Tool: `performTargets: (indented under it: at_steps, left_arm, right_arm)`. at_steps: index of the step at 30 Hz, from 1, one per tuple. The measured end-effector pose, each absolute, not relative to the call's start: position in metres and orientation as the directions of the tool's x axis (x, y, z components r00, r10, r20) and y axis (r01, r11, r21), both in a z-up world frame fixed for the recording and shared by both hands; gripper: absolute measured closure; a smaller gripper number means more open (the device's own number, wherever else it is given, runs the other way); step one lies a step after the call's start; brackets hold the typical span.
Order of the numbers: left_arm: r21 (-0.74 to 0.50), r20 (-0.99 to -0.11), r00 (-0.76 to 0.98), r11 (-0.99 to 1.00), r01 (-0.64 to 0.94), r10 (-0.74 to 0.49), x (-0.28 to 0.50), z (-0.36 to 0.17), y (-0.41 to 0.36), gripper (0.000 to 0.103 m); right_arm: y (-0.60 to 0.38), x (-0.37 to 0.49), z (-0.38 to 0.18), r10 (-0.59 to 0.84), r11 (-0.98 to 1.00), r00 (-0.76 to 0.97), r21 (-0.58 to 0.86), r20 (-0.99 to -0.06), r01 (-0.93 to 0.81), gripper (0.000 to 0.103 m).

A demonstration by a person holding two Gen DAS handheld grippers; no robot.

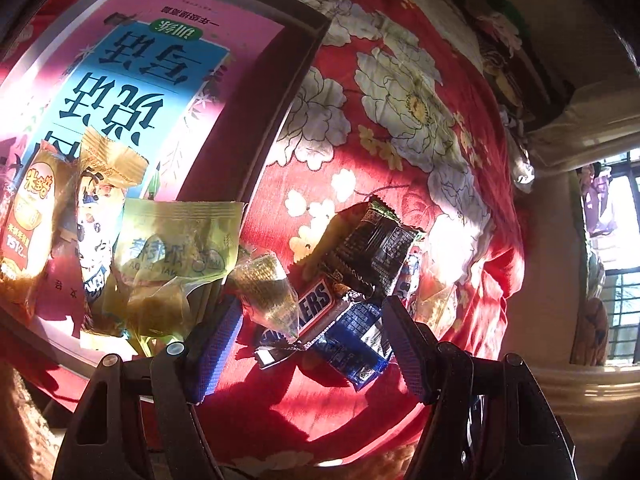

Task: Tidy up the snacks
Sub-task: 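Lower the left tool onto the pile while the right tool reaches a clear cracker bag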

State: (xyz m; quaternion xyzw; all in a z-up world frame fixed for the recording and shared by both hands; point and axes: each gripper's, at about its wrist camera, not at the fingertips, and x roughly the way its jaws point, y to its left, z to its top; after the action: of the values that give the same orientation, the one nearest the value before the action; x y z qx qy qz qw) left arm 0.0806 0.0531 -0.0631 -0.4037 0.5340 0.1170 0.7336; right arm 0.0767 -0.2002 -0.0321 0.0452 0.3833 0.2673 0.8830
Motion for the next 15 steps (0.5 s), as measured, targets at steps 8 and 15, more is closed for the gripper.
performTargets:
  at_steps: [8, 15]
  left_arm:
    - [-0.443, -0.887, 0.41, 0.645, -0.623, -0.212, 0.086, -0.064, 0.049, 0.03]
    - [-0.433, -0.898, 0.375, 0.625, -0.649, -0.232, 0.083, -0.087, 0.049, 0.045]
  right_arm:
    - [-0.189, 0.098, -0.047, 0.534, 0.83, 0.51, 0.304, -0.674, -0.467, 0.044]
    - [-0.179, 0.116, -0.064, 0.516, 0.834, 0.482, 0.289, -0.708, -0.469, 0.044]
